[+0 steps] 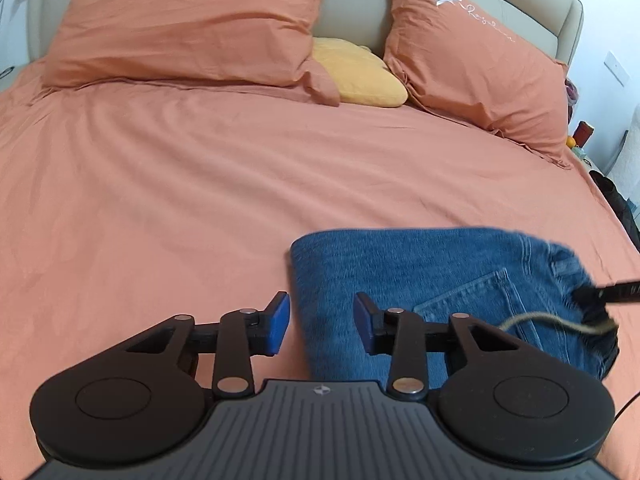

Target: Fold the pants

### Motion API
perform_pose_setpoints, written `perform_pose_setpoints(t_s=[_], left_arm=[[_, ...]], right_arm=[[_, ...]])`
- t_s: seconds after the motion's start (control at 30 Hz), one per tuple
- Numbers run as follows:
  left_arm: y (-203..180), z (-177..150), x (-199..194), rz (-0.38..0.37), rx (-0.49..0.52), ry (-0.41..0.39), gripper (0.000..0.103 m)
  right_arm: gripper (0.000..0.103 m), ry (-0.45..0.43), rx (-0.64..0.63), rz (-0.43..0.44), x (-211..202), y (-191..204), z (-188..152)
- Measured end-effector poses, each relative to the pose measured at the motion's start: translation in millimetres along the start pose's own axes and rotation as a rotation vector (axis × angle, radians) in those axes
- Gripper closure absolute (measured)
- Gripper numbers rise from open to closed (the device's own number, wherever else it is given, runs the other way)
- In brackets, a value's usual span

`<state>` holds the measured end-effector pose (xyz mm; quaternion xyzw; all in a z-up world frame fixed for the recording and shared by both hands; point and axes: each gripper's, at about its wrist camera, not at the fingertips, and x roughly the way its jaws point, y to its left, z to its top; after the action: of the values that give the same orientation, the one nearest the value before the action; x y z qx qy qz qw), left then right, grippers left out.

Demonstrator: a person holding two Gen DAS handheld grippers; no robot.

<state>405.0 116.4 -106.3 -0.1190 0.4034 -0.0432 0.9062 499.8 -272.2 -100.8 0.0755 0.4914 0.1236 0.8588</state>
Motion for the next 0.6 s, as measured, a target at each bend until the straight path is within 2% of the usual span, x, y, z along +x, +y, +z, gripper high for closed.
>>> perform_pose_setpoints(t_s=[0.1,0.17,0.23,0.33,0.43,0.57,0.6], left_arm=[[-6,8,21,-0.006,0.028,-0.01,0.062],[-8,12,38,0.006,0.048,0.0,0.067],[-10,16,58,0.02,0.064,0.029,0.071],[-10,17,83,0.054,0.086,0.065,0.071],[-11,14,103,0.085,0.113,0.138,0.07],[-25,15,97,0.153,0.17,0.147,0.069],[-28,15,90,0.173,0.184,0.138,0.07]], right_arm=[[0.094,0.036,0.026,-0.008,19,-15,-5],[0.092,0.074,0.021,-0.029,33,-19,-6],[0.092,0.094,0.022,-0.026,44,-25,-8],[0.092,0.103,0.018,-0.013,52,-28,-5],[0.092,0.103,0.018,-0.005,54,-30,-5],[0.091,0.084,-0.005,-0.03,48,-27,-12],[0.087,0.073,-0.016,-0.039,42,-24,-13]])
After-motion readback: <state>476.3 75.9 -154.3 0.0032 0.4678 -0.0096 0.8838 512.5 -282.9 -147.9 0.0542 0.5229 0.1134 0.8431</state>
